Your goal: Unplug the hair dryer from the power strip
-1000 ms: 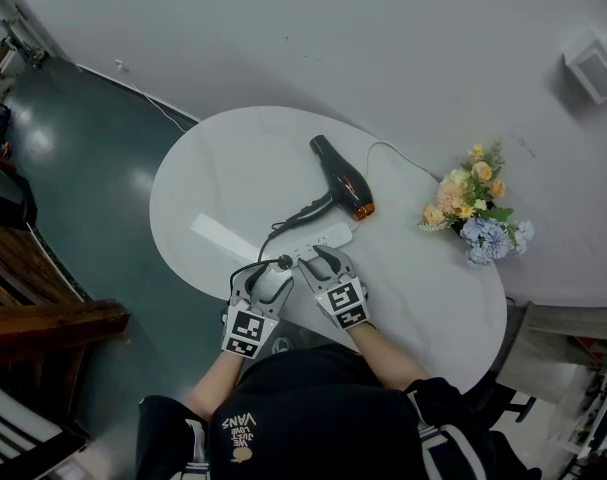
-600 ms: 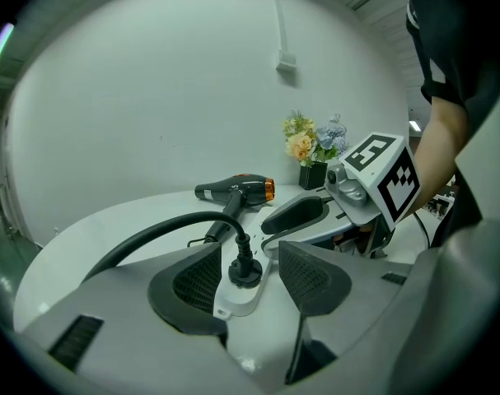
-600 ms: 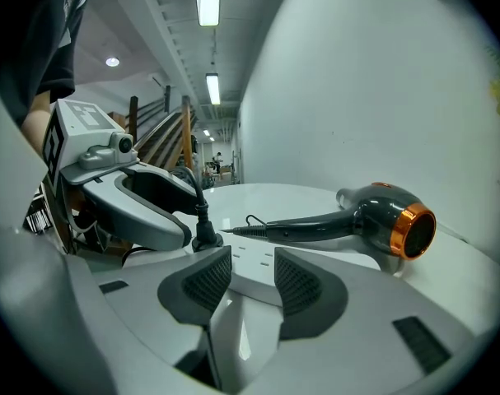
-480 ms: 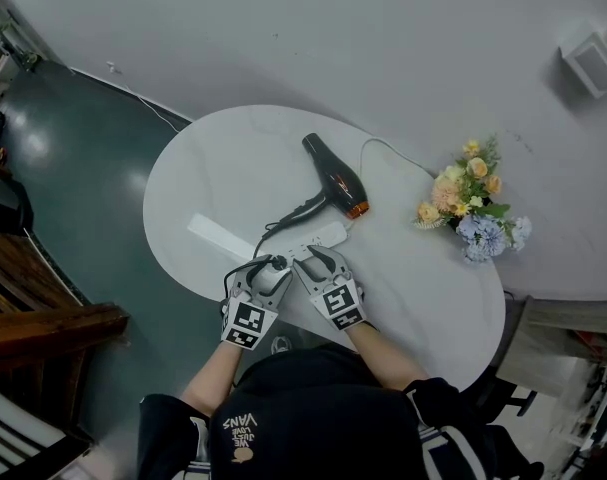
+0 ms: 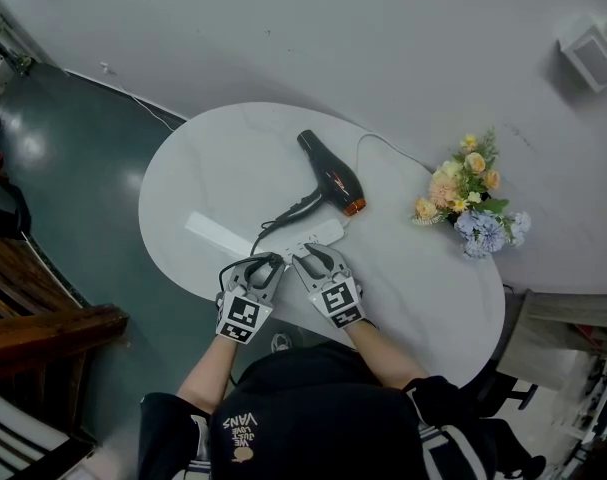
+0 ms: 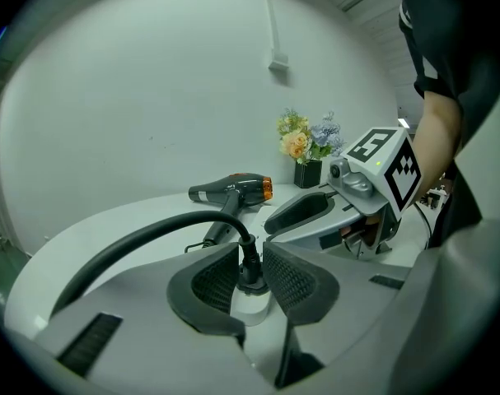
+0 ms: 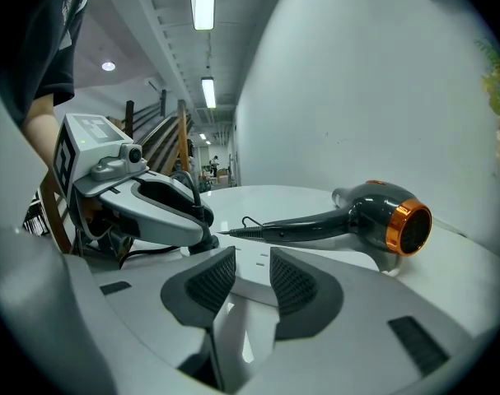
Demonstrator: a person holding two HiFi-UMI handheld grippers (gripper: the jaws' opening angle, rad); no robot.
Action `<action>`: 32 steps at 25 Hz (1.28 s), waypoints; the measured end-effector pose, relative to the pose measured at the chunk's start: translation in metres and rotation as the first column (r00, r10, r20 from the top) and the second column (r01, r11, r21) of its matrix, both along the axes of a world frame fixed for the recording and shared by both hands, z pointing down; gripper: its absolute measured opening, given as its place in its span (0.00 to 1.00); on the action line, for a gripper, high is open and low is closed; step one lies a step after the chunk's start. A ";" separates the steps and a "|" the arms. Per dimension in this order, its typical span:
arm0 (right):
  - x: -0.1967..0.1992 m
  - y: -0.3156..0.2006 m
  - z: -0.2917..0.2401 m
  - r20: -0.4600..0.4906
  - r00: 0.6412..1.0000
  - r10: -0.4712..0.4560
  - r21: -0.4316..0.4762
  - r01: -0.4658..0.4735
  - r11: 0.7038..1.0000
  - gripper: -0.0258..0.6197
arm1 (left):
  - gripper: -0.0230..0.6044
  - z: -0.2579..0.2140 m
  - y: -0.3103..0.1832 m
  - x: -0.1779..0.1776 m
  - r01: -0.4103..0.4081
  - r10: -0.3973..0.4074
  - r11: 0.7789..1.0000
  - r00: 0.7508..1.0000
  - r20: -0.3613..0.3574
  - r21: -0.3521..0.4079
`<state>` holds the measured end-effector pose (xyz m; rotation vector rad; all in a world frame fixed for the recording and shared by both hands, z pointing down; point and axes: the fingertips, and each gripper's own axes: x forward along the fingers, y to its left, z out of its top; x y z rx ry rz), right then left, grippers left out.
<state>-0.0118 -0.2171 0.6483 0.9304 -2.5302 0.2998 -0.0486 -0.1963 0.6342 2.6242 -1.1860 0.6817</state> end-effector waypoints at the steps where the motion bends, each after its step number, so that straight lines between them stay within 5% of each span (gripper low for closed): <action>1: 0.000 0.000 0.000 0.001 1.000 0.005 -0.001 -0.005 1.000 0.27 | 0.19 0.000 0.000 0.000 -0.004 0.004 1.000 1.000 0.000 0.001; 8: 0.005 -0.005 0.001 0.004 0.998 0.059 -0.006 -0.059 0.998 0.19 | 0.16 0.000 0.002 0.002 -0.021 0.021 1.000 1.000 -0.005 -0.001; 25: 0.005 -0.005 0.001 -0.008 0.998 0.058 0.034 -0.058 0.998 0.19 | 0.14 0.000 0.003 0.003 -0.034 0.034 0.999 0.999 -0.004 -0.026; 32: 0.005 -0.006 0.001 -0.008 0.997 0.072 0.023 -0.071 0.997 0.19 | 0.14 -0.017 -0.003 -0.003 -0.001 0.001 1.000 0.997 -0.073 -0.003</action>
